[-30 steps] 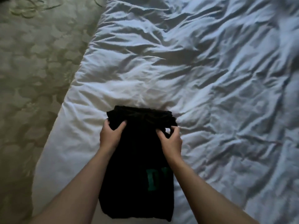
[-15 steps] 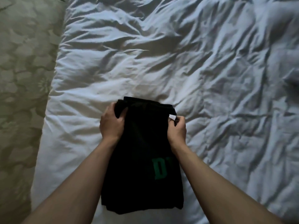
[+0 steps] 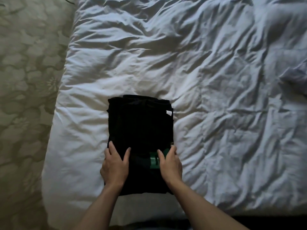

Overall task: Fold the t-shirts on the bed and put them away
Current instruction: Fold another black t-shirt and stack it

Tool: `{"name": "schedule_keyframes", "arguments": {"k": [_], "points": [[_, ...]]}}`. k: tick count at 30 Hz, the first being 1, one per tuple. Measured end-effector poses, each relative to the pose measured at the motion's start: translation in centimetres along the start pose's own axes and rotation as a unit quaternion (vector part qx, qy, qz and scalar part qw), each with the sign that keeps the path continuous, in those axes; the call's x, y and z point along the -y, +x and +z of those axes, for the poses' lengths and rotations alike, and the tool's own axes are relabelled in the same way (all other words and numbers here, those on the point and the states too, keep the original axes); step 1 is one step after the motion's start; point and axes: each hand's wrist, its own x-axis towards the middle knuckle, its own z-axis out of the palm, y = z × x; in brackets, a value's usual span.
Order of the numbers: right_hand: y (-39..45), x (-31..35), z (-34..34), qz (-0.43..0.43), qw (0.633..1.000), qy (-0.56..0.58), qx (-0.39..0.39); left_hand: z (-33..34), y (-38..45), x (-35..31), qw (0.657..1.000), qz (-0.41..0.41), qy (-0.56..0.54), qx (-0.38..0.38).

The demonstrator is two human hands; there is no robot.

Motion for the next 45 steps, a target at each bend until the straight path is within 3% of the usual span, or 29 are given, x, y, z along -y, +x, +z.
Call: {"name": "schedule_keyframes", "arguments": {"k": [4, 7, 10, 13, 17, 22, 25, 29, 32, 35, 41, 43, 45], "points": [[-0.4, -0.6, 0.9, -0.003, 0.999, -0.048, 0.015, 0.2, 1.0, 1.7, 0.999, 0.040, -0.037, -0.007], [-0.6, -0.8, 1.7, -0.031, 0.988, -0.113, -0.098, 0.4, 0.3, 2.1, 0.996, 0.062, -0.028, -0.064], [0.4, 0.2, 1.7, -0.165, 0.959, -0.110, -0.204, 0.7, 0.9, 1.2, 0.973, 0.174, 0.019, -0.148], [2.1, 0.2, 2.7, -0.309, 0.917, -0.189, -0.166, 2.0, 1.9, 0.8, 0.950, 0.275, 0.104, -0.102], [3.0, -1.0, 4.1, -0.252, 0.934, -0.234, -0.095, 3.0, 2.7, 2.3, 0.954, 0.262, 0.134, -0.053], [4.9, 1.5, 1.7, -0.277, 0.921, -0.200, -0.187, 0.9, 4.6, -1.1, 0.929, 0.333, 0.093, -0.130], [9.1, 3.6, -0.1, -0.291, 0.909, -0.214, -0.211, -0.2, 9.2, -4.4, 0.915, 0.365, 0.108, -0.134], [13.5, 4.8, -1.8, -0.260, 0.926, -0.231, -0.147, -0.9, 15.2, -6.2, 0.925, 0.337, 0.163, -0.064], [15.5, 4.6, -2.9, -0.290, 0.928, -0.210, -0.107, -1.8, 17.9, -6.1, 0.910, 0.375, 0.160, -0.079], [16.9, 4.6, -3.8, -0.315, 0.926, -0.200, -0.054, -2.3, 19.0, -6.3, 0.896, 0.416, 0.154, -0.031], [17.7, 5.3, -4.0, -0.286, 0.941, -0.179, 0.019, -1.9, 19.9, -7.4, 0.914, 0.372, 0.160, 0.022], [17.5, 5.3, -4.2, -0.260, 0.956, -0.136, -0.005, -2.1, 19.9, -7.6, 0.920, 0.358, 0.157, 0.014], [16.1, 4.9, -4.3, -0.230, 0.967, -0.093, -0.062, -2.3, 18.7, -7.4, 0.929, 0.331, 0.156, -0.052]]}}
